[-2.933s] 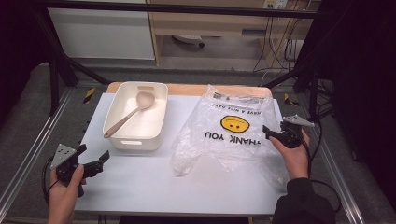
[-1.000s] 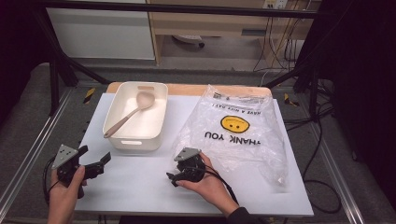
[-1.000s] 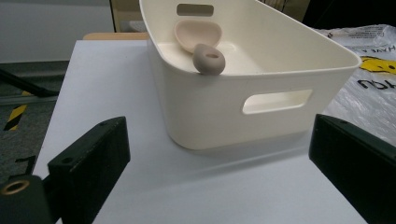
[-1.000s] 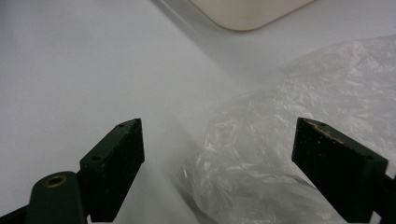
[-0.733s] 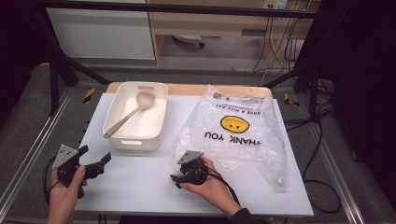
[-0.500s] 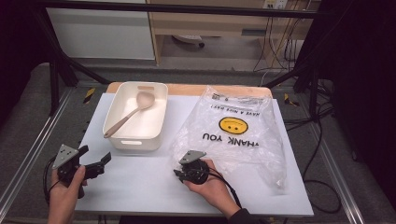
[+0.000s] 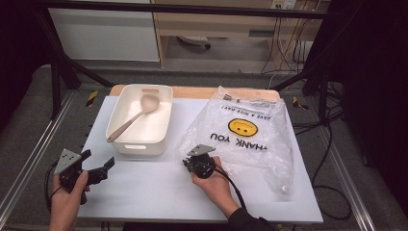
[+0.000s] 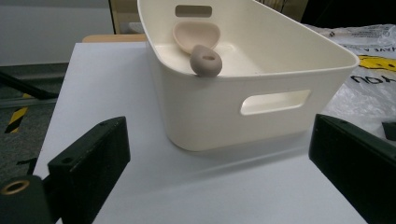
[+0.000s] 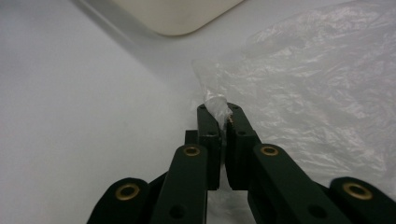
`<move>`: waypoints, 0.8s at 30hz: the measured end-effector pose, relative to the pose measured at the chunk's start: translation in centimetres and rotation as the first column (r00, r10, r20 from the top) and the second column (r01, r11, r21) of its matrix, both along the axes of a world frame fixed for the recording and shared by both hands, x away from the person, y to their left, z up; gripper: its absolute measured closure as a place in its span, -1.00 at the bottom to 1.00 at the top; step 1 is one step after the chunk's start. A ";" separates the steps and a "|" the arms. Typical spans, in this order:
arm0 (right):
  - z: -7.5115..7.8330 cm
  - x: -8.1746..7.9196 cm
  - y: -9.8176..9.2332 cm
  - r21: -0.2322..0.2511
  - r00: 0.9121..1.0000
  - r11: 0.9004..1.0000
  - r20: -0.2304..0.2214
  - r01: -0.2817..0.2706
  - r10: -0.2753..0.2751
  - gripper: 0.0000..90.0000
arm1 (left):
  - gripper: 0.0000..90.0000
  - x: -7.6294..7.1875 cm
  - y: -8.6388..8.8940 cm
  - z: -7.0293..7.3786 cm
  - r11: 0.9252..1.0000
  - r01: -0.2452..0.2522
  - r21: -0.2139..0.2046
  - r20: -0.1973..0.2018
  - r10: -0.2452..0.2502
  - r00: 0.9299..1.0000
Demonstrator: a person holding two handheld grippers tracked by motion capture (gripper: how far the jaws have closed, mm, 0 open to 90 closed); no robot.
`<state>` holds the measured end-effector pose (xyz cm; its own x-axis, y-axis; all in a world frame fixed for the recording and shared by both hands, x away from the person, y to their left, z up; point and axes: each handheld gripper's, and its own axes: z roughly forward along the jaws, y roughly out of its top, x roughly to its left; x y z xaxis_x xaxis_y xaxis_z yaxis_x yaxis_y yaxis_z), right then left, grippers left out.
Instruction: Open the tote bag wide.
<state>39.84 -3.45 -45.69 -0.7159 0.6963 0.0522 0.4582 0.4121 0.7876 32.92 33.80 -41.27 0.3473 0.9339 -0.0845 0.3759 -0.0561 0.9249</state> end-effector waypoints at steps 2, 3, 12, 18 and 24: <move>0.1 0.5 0.2 0.017 1.000 1.000 0.001 0.013 -0.013 0.94 | -0.90 0.0 0.0 0.0 1.000 0.001 -0.001 -0.001 -0.001 1.000; 0.2 1.0 0.4 0.032 1.000 0.999 -0.002 0.028 -0.028 0.94 | -0.90 0.0 0.1 0.0 1.000 0.001 0.000 -0.002 -0.001 1.000; 0.4 3.0 1.8 0.062 0.999 0.997 -0.011 0.043 -0.042 0.94 | -0.89 0.0 0.0 0.0 1.000 0.000 0.003 -0.004 0.000 1.000; 0.4 5.4 2.6 0.093 0.991 0.987 -0.032 0.134 -0.132 0.94 | -0.89 0.1 0.0 0.0 1.000 0.003 -0.002 -0.004 -0.003 1.000; 0.5 7.8 3.2 0.082 0.979 0.976 -0.027 0.202 -0.200 0.94 | -0.90 0.1 0.0 -0.1 1.000 0.009 0.000 -0.007 -0.009 1.000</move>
